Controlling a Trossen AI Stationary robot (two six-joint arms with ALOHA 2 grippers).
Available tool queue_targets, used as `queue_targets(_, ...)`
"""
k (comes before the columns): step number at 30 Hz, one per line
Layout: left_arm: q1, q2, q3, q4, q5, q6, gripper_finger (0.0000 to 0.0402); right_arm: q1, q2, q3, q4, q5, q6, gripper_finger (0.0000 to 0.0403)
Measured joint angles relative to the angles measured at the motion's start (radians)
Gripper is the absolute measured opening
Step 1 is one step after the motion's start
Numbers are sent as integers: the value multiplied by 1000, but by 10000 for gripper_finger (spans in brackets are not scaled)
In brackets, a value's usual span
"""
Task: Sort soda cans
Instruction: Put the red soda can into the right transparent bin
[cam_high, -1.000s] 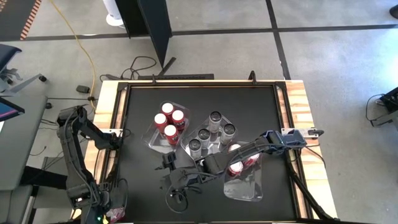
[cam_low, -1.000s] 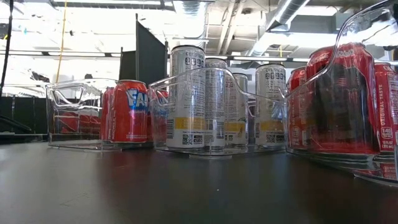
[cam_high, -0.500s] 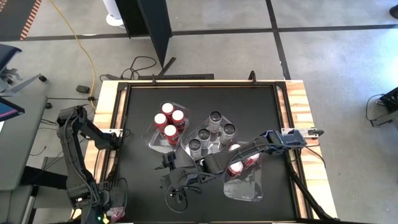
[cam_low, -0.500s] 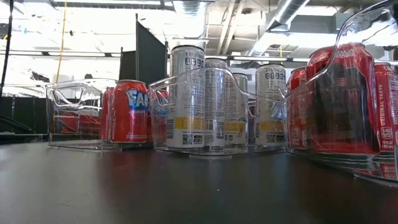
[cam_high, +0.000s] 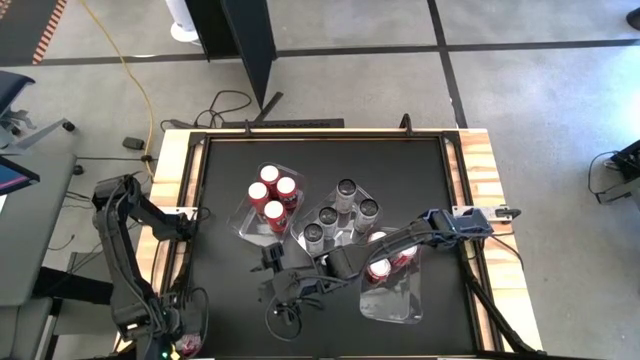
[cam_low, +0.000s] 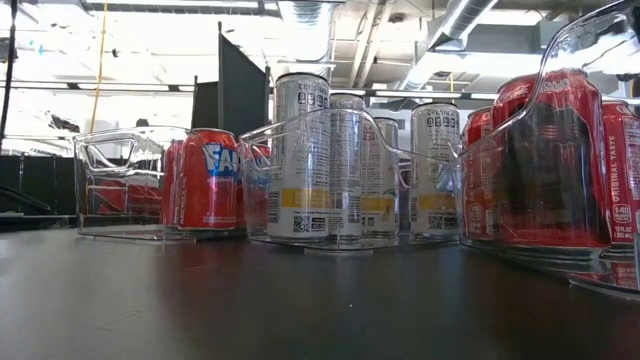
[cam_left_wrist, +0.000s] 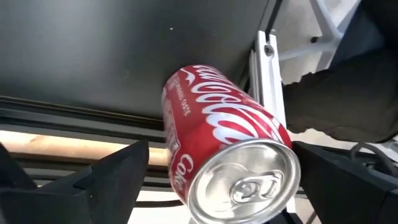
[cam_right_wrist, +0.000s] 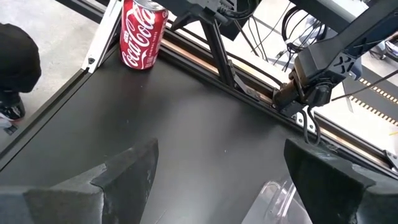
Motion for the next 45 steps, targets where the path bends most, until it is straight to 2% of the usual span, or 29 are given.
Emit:
queue_targets(24, -17, 181, -3, 40, 34, 191, 388, 0, 0, 0, -4, 0, 17, 362)
queue_targets(28, -17, 178, -3, 38, 35, 192, 386, 0, 0, 0, -4, 0, 19, 362)
queue_targets(32, -18, 171, -4, 28, 35, 194, 366, 0, 0, 0, -4, 1, 24, 362)
queue_targets(37, -22, 171, -4, 28, 32, 220, 301, 0, 0, 0, -3, 1, 27, 362)
queue_targets(45, -22, 171, -5, 24, 31, 257, 300, 0, 0, 0, -3, 1, 27, 362)
